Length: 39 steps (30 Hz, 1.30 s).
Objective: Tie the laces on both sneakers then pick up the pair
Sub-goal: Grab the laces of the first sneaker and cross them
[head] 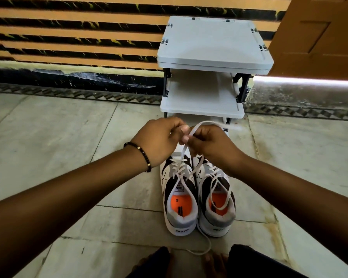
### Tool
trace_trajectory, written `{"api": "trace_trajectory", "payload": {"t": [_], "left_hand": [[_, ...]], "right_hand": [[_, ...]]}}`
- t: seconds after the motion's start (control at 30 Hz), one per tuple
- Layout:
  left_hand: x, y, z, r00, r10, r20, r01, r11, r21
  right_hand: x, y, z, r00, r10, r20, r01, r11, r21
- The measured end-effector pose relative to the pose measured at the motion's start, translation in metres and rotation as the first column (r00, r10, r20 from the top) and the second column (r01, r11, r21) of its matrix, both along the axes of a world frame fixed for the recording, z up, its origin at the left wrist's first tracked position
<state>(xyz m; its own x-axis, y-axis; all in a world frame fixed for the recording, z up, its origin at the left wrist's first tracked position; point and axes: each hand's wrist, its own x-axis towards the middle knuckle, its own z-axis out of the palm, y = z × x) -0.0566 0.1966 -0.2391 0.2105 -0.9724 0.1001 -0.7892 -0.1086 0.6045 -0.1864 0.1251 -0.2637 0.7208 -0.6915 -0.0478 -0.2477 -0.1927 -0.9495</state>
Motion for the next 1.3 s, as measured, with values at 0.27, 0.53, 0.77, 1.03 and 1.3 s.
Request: {"api": "trace_trajectory", "payload": {"t": [0.27,0.53,0.77,1.03,1.3], "left_hand": [[0.012,0.002,-0.003,0.858,-0.019,-0.513,0.208,0.927,0.312],[0.016,0.005,-0.02,0.907,-0.072,-0.414,0.207,0.934,0.291],[0.017,0.006,-0.029,0.975,-0.02,-0.22,0.075,0.967,0.245],[0.006,0.007,-0.023,0.555,0.356,-0.752,0.009,0.901,0.434],[0.026,-0.003,-0.051,0.374,0.448,-0.812,-0.259,0.891,0.373]], "right_hand": [[-0.008,-0.011,-0.002,0.996,-0.045,0.079,0.031,0.984,0.176],[-0.011,-0.011,0.002,0.996,0.059,0.07,-0.069,0.986,0.148],[-0.01,-0.008,0.001,0.992,0.066,0.103,-0.079,0.989,0.125],[-0.006,-0.005,-0.001,0.99,0.004,0.138,-0.023,0.991,0.135],[-0.008,-0.021,-0.022,0.976,-0.194,0.103,0.161,0.951,0.263]]}}
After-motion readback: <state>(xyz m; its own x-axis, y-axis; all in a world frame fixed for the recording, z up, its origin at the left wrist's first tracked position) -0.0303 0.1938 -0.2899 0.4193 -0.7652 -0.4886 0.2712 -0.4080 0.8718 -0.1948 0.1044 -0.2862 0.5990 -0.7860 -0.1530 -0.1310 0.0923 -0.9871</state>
